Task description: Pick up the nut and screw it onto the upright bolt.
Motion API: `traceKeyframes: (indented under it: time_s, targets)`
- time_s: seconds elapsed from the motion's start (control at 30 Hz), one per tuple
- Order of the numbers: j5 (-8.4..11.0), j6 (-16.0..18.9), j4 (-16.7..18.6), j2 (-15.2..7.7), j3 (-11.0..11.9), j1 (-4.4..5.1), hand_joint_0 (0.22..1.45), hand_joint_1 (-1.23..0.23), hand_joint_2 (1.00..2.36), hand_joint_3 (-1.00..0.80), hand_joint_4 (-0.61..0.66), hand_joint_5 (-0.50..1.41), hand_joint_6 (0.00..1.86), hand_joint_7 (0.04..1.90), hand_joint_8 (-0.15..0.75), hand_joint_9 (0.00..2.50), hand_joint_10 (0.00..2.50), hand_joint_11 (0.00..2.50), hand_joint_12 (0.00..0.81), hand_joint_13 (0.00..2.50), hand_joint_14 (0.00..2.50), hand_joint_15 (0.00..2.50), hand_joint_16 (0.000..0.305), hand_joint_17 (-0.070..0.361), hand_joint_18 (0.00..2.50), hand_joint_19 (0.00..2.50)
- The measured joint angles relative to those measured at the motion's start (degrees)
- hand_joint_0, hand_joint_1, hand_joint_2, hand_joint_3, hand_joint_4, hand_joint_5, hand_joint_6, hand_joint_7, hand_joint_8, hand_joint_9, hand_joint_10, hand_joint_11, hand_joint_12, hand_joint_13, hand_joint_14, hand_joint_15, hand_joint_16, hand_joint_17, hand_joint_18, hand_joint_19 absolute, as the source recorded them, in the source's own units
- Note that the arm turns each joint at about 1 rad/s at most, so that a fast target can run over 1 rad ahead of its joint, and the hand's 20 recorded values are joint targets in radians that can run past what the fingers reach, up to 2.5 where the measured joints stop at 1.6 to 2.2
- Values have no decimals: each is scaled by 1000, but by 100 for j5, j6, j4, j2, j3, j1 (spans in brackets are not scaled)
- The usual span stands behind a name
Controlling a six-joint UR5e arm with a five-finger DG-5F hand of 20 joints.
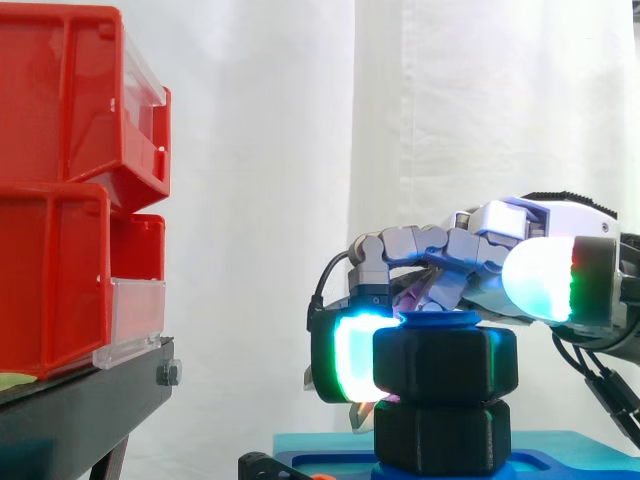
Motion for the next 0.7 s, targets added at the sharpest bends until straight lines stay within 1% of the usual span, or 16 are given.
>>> traceKeyframes:
  time_s: [0.03, 0.07, 0.2, 0.37, 0.47, 0.5, 0.57, 0.7]
  targets:
    - [-2, 0, 1, -1, 0, -10, 498, -117, 1000, -500, 90, 32, 600, 1454, 263, 1084, 0, 0, 206, 835, 0, 0, 30, 67, 608, 156]
    - [-3, 1, 3, 0, 0, -20, 498, -117, 1000, -500, 83, 32, 636, 1349, 263, 1105, 0, 0, 201, 854, 0, 0, 29, 66, 624, 175]
    - [-9, 5, 6, -1, 0, -66, 501, -118, 1000, -500, 58, 26, 707, 1159, 265, 1186, 0, 0, 185, 925, 0, 0, 27, 60, 714, 216]
    - [-19, 19, 20, 0, 0, -105, 501, -116, 1000, -500, 54, 27, 721, 1126, 259, 1235, 0, 0, 179, 952, 0, 1, 26, 59, 759, 236]
    - [-40, 30, 27, 3, 27, -114, 499, -114, 1000, -500, 80, 30, 671, 1242, 269, 1229, 0, 0, 184, 948, 1, 0, 28, 62, 757, 238]
    - [-54, 36, 28, 4, 62, -119, 498, -113, 1000, -500, 86, 33, 642, 1310, 272, 1224, 0, 0, 188, 933, 1, 0, 28, 63, 753, 233]
    - [-88, 44, 24, 3, 148, -127, 496, -108, 1000, -500, 112, 38, 562, 1505, 265, 1205, 0, 0, 196, 919, 0, 3, 29, 66, 738, 233]
    - [-213, 59, 5, 3, 389, -137, 493, -106, 1000, -500, 140, 32, 531, 1595, 268, 1195, 0, 1, 199, 902, 0, 1, 30, 68, 720, 238]
